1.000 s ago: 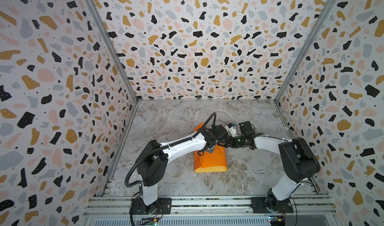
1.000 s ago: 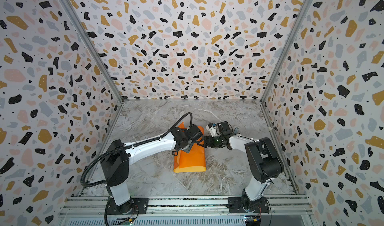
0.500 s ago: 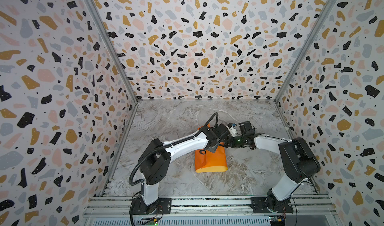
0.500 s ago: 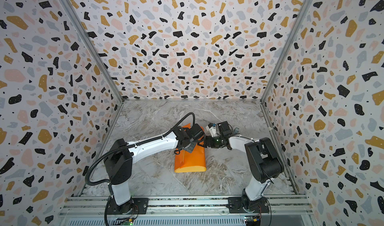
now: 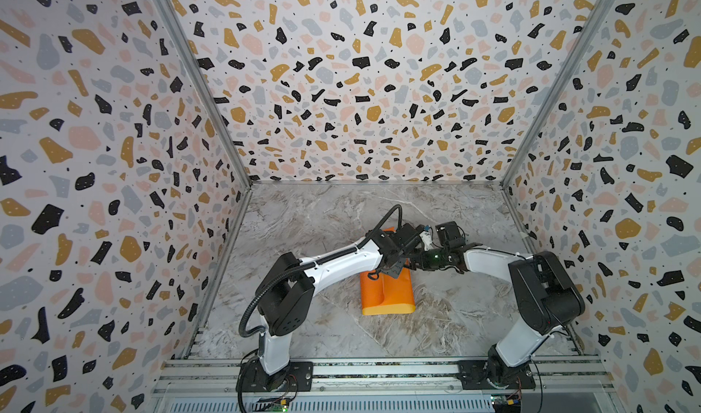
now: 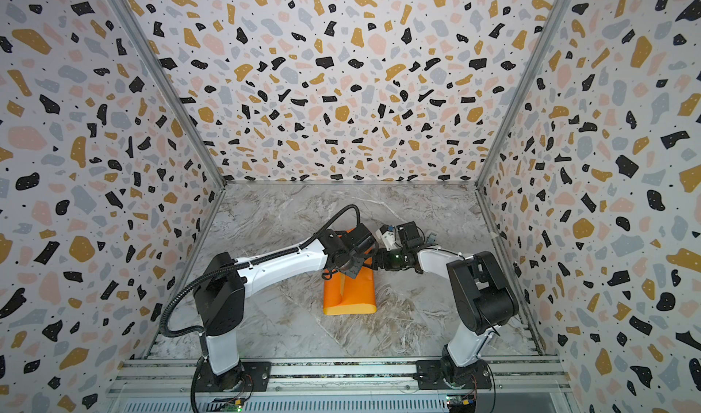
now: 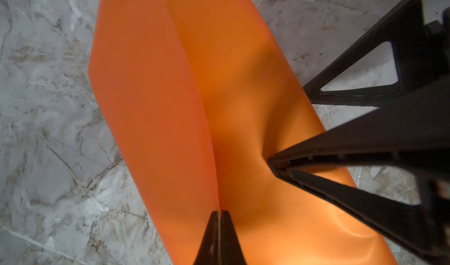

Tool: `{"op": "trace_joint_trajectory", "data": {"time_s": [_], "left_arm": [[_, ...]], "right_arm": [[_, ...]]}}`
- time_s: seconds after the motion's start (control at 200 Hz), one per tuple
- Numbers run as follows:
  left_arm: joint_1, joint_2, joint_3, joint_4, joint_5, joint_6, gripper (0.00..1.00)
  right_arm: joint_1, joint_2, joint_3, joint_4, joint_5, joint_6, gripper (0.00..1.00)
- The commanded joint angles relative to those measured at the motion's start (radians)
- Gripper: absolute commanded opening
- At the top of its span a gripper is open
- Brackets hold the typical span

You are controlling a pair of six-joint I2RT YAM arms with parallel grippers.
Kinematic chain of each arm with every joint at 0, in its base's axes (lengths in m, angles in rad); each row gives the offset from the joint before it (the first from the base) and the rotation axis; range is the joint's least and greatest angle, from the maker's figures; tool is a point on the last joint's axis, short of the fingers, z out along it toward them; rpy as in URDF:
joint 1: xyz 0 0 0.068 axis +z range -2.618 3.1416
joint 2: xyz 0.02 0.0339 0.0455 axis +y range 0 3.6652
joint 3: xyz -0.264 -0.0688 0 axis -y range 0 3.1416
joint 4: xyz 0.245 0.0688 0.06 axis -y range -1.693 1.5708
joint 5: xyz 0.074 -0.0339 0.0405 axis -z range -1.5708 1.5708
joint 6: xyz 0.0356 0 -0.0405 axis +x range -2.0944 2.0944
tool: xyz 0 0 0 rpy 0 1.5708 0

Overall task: Wrap a gift box in wrapping paper
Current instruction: Second fold the wrapping paper around the gift box.

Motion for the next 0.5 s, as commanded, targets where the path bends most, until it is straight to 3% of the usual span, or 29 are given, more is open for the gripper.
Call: {"op": "trace_joint_trajectory", "data": {"time_s": [0.0,0.496], "left_arm": [[-0.004,-0.009,0.015,0.038,0.043,0.009,0.0],[0.045,-0.038,-0.064,0.183,0.175,-0.021,0.0]], "right_arm": [[0.025,0.019,-0.037,-0.08,0.061,-0.017,0.83],[0.03,0.017,-0.042,-0.077,0.062,-0.012,0.82]]}}
